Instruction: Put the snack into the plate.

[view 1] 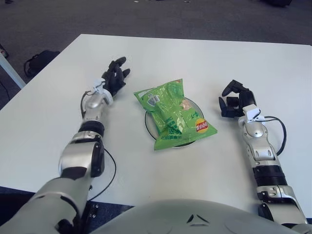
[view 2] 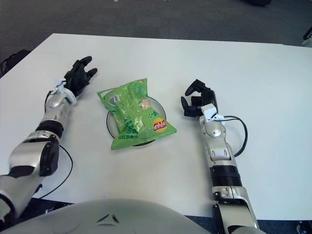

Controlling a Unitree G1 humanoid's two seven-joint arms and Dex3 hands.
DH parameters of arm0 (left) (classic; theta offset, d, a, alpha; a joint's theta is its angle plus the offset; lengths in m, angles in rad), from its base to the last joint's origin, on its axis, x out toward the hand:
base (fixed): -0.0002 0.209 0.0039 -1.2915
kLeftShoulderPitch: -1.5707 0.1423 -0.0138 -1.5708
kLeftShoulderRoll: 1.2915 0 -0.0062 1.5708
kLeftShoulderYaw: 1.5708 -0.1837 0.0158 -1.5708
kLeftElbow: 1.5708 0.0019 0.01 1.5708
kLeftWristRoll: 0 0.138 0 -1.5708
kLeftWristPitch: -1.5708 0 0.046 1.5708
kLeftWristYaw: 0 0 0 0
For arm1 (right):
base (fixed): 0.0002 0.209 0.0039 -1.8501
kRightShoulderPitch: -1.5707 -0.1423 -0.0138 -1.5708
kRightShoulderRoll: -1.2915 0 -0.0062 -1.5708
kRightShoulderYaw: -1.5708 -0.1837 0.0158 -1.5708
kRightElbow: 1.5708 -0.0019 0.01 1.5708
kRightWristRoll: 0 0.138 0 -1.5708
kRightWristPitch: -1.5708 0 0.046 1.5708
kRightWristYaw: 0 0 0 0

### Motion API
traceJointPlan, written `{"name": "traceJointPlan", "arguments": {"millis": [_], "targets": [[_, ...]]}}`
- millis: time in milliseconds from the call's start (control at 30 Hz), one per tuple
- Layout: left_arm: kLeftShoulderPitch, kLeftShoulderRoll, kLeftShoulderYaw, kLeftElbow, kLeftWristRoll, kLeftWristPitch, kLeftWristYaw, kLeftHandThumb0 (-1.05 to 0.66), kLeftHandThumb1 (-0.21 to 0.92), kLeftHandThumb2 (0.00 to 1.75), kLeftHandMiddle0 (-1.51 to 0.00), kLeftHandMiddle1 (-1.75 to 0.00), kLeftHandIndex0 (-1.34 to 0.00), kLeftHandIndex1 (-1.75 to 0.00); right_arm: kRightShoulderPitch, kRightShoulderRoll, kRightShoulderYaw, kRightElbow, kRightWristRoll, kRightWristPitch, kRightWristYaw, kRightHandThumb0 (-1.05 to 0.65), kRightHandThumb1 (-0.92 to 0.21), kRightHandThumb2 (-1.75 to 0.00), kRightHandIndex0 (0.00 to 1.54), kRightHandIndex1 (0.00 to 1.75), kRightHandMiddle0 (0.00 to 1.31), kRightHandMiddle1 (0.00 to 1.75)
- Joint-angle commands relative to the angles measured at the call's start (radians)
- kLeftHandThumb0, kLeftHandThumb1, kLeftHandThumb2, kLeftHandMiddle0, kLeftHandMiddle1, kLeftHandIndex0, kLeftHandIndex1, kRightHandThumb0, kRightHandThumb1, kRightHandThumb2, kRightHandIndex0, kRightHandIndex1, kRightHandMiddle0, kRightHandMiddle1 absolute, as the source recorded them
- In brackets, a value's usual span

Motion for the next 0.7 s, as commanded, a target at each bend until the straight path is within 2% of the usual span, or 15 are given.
{"name": "traceJointPlan", "arguments": {"millis": [0, 167, 233, 300, 367, 433, 667], "targets": [[0.017, -0.014, -0.005, -0.027, 0.023, 0.021, 0.085, -0.78, 0.92, 0.97, -0.45, -1.33, -0.03, -1.4, 0.089, 0.02, 0.035, 0.082, -0.029, 0.077, 0.026, -0.48, -0.33, -1.3, 1.31, 1.75, 0.6, 1.75], [0.053, -0.022, -0.013, -0.07, 0.039, 0.085, 0.152, -0.69, 0.92, 0.95, -0.51, -1.58, -0.12, -1.64, 0.09, 0.021, 0.031, 0.082, -0.02, 0.076, 0.032, -0.48, -0.33, -1.3, 1.31, 1.75, 0.6, 1.75], [0.071, -0.024, -0.017, -0.095, 0.038, 0.101, 0.156, -0.61, 0.92, 0.92, -0.56, -1.68, -0.22, -1.7, 0.092, 0.021, 0.03, 0.081, -0.018, 0.075, 0.033, -0.48, -0.33, -1.3, 1.31, 1.75, 0.6, 1.75], [0.086, -0.025, -0.024, -0.118, 0.042, 0.112, 0.16, -0.58, 0.92, 0.9, -0.62, -1.71, -0.29, -1.72, 0.095, 0.02, 0.029, 0.079, -0.018, 0.073, 0.034, -0.48, -0.33, -1.3, 1.31, 1.75, 0.6, 1.75], [0.11, -0.021, -0.039, -0.141, 0.061, 0.114, 0.171, -0.47, 0.87, 0.78, -0.65, -1.73, -0.27, -1.73, 0.096, 0.019, 0.029, 0.078, -0.019, 0.072, 0.033, -0.48, -0.33, -1.3, 1.31, 1.75, 0.6, 1.75], [0.14, -0.019, -0.056, -0.168, 0.086, 0.111, 0.185, -0.41, 0.82, 0.74, -0.7, -1.74, -0.28, -1.74, 0.098, 0.018, 0.028, 0.077, -0.019, 0.072, 0.034, -0.48, -0.33, -1.3, 1.31, 1.75, 0.6, 1.75], [0.232, -0.024, -0.107, -0.189, 0.146, 0.052, 0.191, -0.39, 0.69, 0.85, -0.88, -1.75, -0.34, -1.75, 0.111, 0.007, 0.023, 0.065, -0.021, 0.078, 0.036, -0.48, -0.33, -1.3, 1.3, 1.75, 0.6, 1.75]]}}
